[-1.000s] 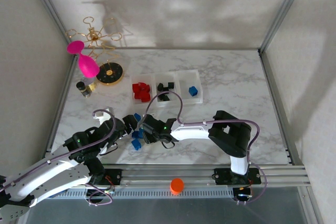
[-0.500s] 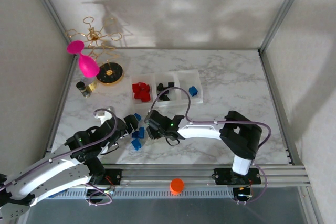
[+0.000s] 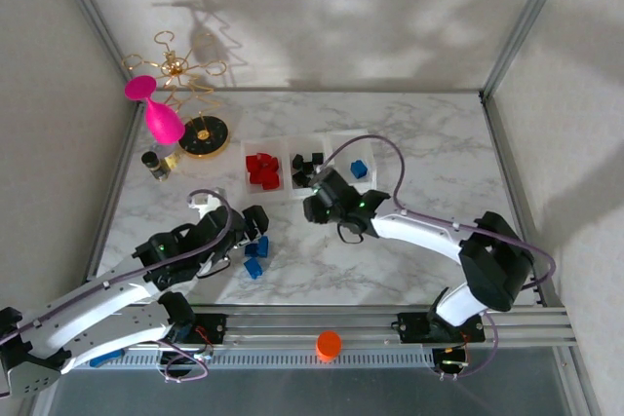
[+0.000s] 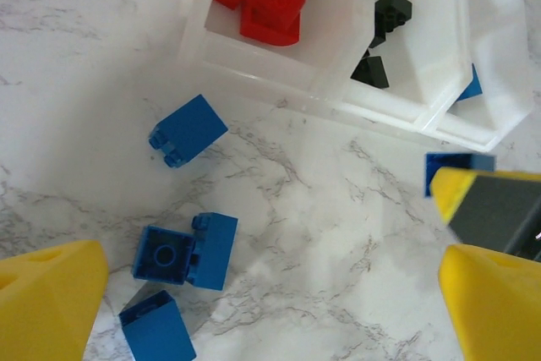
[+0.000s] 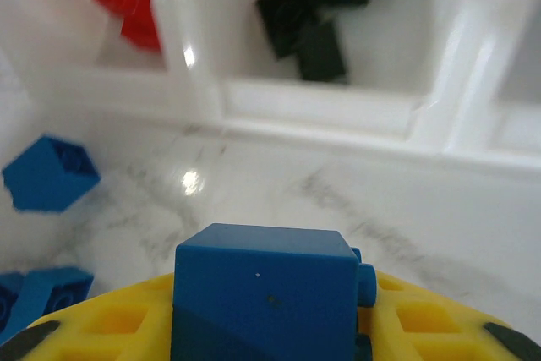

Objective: Sort the legos into containers by color
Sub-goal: Place the lego in the container.

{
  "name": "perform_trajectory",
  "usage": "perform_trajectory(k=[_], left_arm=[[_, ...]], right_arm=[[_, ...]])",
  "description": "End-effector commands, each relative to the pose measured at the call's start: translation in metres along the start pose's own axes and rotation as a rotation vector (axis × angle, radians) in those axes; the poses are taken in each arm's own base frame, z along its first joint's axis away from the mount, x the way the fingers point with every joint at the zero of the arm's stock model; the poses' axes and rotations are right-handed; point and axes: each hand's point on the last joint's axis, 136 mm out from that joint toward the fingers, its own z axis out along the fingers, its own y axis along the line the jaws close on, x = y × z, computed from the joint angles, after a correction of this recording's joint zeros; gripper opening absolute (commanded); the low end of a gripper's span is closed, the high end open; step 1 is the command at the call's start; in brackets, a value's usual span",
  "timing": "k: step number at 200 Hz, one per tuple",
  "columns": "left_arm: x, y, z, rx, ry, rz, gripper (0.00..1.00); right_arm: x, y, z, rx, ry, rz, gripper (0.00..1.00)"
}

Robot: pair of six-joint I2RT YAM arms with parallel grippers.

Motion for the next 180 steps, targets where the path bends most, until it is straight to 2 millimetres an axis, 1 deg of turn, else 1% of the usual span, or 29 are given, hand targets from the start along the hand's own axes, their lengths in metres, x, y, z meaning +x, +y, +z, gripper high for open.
perform_trajectory(k=[1, 24, 28, 31, 50, 69, 83, 94, 117, 144, 164, 180], left_arm=[[-0.012, -0.02, -0.002, 0.052, -0.025, 0.005, 0.99], [-0.012, -0.032, 0.004, 0.072, -0.017, 0.013, 1.0], [-0.012, -0.033, 0.005, 0.071, -0.018, 0.013, 1.0], [-0.012, -0.034, 0.006, 0.07, -0.02, 0.015, 1.0], [-0.013, -0.041, 0.011, 0.072, -0.024, 0.023, 0.99], [-0.014, -0.05, 0.015, 0.086, -0.024, 0.028, 0.99], [-0.017, -0.054, 0.018, 0.09, -0.035, 0.026, 0.99], [-0.018, -0.058, 0.02, 0.093, -0.042, 0.02, 1.0], [-0.019, -0.067, 0.023, 0.115, -0.04, 0.012, 1.0], [-0.018, -0.07, 0.028, 0.109, -0.036, 0.016, 0.99], [-0.016, -0.07, 0.03, 0.101, -0.027, 0.024, 1.0], [-0.015, -0.069, 0.031, 0.099, -0.026, 0.026, 1.0]], right_arm=[[-0.023, -0.022, -0.009, 0.001, -0.035, 0.011, 0.25], [-0.054, -0.05, -0.011, 0.047, -0.093, 0.044, 0.25], [-0.058, -0.05, -0.011, 0.047, -0.098, 0.041, 0.25], [-0.064, -0.06, -0.01, 0.062, -0.107, 0.056, 0.25], [-0.087, -0.079, -0.005, 0.109, -0.142, 0.074, 0.25], [-0.107, -0.091, 0.005, 0.137, -0.158, 0.077, 0.25], [-0.119, -0.095, 0.016, 0.13, -0.153, 0.081, 0.25], [-0.127, -0.102, 0.023, 0.15, -0.157, 0.085, 0.26], [-0.137, -0.119, 0.042, 0.181, -0.149, 0.104, 0.27], [-0.14, -0.124, 0.061, 0.206, -0.121, 0.086, 0.34], [-0.143, -0.125, 0.064, 0.217, -0.122, 0.078, 0.45], [-0.147, -0.124, 0.058, 0.217, -0.135, 0.078, 0.52]])
